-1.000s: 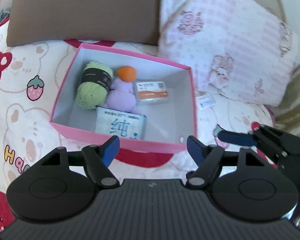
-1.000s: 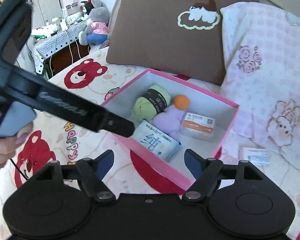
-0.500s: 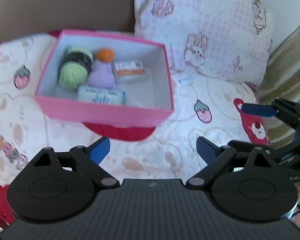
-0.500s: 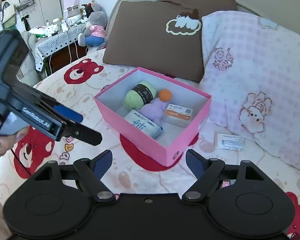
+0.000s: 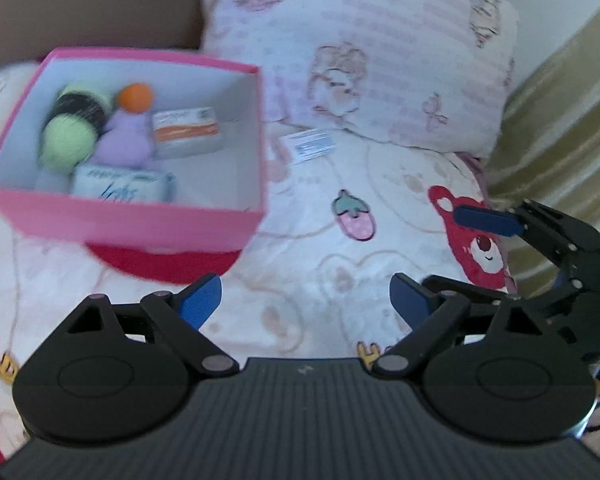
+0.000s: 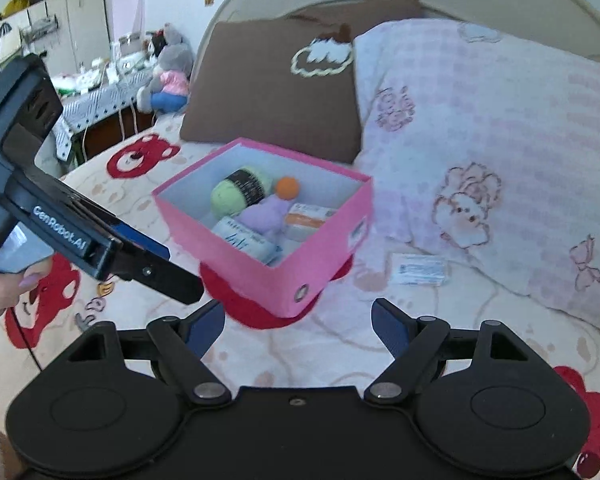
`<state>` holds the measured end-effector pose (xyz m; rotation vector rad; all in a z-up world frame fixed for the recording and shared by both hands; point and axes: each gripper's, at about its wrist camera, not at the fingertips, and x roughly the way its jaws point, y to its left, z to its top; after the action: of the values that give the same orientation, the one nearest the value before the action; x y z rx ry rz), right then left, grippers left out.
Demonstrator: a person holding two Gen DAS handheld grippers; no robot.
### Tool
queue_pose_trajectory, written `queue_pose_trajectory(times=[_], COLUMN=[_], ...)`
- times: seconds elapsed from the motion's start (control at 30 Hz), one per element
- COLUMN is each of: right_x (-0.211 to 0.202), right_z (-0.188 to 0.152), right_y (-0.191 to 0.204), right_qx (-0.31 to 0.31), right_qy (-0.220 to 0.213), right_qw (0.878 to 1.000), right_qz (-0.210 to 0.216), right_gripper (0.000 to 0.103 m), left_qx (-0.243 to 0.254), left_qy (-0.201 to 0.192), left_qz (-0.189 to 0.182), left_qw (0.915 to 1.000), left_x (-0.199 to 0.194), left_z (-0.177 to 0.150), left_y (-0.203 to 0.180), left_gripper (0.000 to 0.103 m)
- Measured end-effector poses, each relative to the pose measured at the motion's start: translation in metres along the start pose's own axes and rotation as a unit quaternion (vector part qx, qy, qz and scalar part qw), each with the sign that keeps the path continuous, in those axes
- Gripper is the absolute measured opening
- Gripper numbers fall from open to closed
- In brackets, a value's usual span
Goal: Organize objects
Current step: 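Move the left gripper toward the small white medicine box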
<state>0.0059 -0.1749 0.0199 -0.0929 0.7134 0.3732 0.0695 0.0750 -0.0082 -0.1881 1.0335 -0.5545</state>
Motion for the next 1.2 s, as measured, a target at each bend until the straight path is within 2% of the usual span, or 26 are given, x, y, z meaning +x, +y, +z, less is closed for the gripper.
queue_pose_trajectory(times=[0.07, 0.2, 0.33, 0.43, 0.5, 0.6, 0.73, 0.87, 1.0, 1.07, 1.2], right_x=[0.0, 0.011, 0.022, 0.036, 0.043, 0.051, 0.07, 0.089, 0.112, 0.125, 0.153], right_z=[-0.008, -0.031, -0.052, -0.06, -0.064, -0.066, -0.066, -0.063, -0.055, -0.053, -0.058], right_y=[-0.012, -0.033, -0.058, -0.075, -0.086, -0.099, -0.103, -0.109, -0.112, -0.115, -0.125], right_qx=[-0.006, -0.024, -0.021, -0.018, -0.014, 0.001, -0.005, -0.001, -0.019, -0.022, 0.017], right_qy=[-0.02, -0.04, -0.048, -0.048, -0.057, -0.073, -0.054, -0.06, -0.058, -0.057, -0.042], right_qw=[1.0, 0.998, 0.997, 0.995, 0.995, 0.995, 0.997, 0.997, 0.997, 0.997, 0.997], right_qz=[-0.012, -0.049, -0.059, -0.081, -0.082, -0.074, -0.057, -0.046, -0.05, -0.051, -0.061], right_gripper=[0.084, 0.084, 0.084, 0.084, 0.084, 0.084, 0.084, 0.084, 0.084, 0.084, 0.084], left_qx=[0.005, -0.037, -0.039, -0.016, 0.023, 0.04, 0.042, 0.038, 0.054, 0.057, 0.021], left_qy=[0.013, 0.04, 0.044, 0.035, 0.021, 0.014, 0.007, 0.031, 0.028, 0.023, 0.034], left_qz=[-0.002, -0.015, 0.009, 0.034, 0.043, 0.055, 0.067, 0.103, 0.135, 0.138, 0.127], left_qw=[0.9999, 0.9984, 0.9983, 0.9987, 0.9986, 0.9976, 0.9968, 0.9935, 0.9891, 0.9885, 0.9912], left_x=[0.012, 0.038, 0.064, 0.082, 0.09, 0.103, 0.127, 0.169, 0.202, 0.215, 0.236], left_z=[0.004, 0.011, 0.018, 0.025, 0.03, 0.04, 0.062, 0.085, 0.098, 0.104, 0.116], left_y=[-0.014, -0.021, -0.034, -0.051, -0.07, -0.087, -0.094, -0.088, -0.088, -0.087, -0.074], left_gripper=[0.091, 0.091, 0.091, 0.09, 0.091, 0.091, 0.091, 0.09, 0.09, 0.09, 0.09])
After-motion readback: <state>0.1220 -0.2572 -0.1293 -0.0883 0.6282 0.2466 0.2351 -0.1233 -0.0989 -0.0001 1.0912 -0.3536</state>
